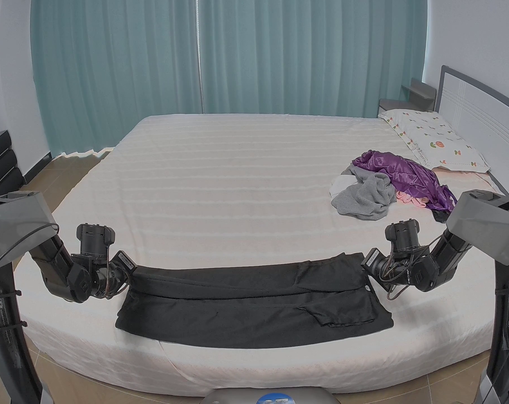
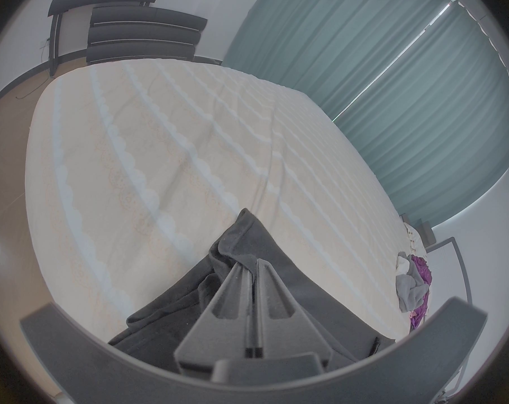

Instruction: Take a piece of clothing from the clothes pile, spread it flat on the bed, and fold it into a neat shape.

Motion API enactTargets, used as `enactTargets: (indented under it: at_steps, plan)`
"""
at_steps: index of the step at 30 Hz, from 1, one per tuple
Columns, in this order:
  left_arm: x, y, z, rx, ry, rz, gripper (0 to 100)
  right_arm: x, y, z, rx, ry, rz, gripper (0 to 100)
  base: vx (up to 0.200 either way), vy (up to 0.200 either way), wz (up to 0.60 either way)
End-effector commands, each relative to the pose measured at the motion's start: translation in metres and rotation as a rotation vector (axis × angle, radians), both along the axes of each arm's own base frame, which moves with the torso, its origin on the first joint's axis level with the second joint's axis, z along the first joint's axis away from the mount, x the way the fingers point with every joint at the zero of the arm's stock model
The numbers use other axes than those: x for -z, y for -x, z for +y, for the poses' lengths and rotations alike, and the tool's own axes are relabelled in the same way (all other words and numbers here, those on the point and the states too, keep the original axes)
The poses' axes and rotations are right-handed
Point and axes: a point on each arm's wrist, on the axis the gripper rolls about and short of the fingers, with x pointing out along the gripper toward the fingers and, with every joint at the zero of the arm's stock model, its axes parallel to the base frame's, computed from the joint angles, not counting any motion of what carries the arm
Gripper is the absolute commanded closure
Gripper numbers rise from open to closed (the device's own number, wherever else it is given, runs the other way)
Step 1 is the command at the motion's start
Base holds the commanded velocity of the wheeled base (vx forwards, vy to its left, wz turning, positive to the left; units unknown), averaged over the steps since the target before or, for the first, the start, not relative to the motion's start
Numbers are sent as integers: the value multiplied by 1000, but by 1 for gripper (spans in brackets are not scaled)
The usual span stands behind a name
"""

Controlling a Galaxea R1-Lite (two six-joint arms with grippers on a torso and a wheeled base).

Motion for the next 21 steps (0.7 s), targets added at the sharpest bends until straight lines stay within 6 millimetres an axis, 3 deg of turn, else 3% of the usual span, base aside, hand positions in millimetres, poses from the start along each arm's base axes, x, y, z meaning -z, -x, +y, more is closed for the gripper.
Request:
enactTargets:
  at_steps: [1,4,5,16,17,21]
  plan:
    - [-2,-2,1,-5,1,-8,100,-5,1,-2,5,-4,-8,100,0,0,0]
    - [0,-2,2,-6,1,-4,100,-2,4,-2,1,0,7,100,0,0,0]
    - [0,-1,2,-6,0,-2,100,-1,4,-1,-2,2,11,0,0,0,0]
    - [0,-1,2,-6,0,-1,100,15,5,12,-76,33,41,0,0,0,0]
    - [0,-1,2,-6,0,-1,100,14,5,12,-76,32,39,100,0,0,0]
    - [0,-1,2,-6,0,-2,100,19,6,15,-101,53,42,100,0,0,0]
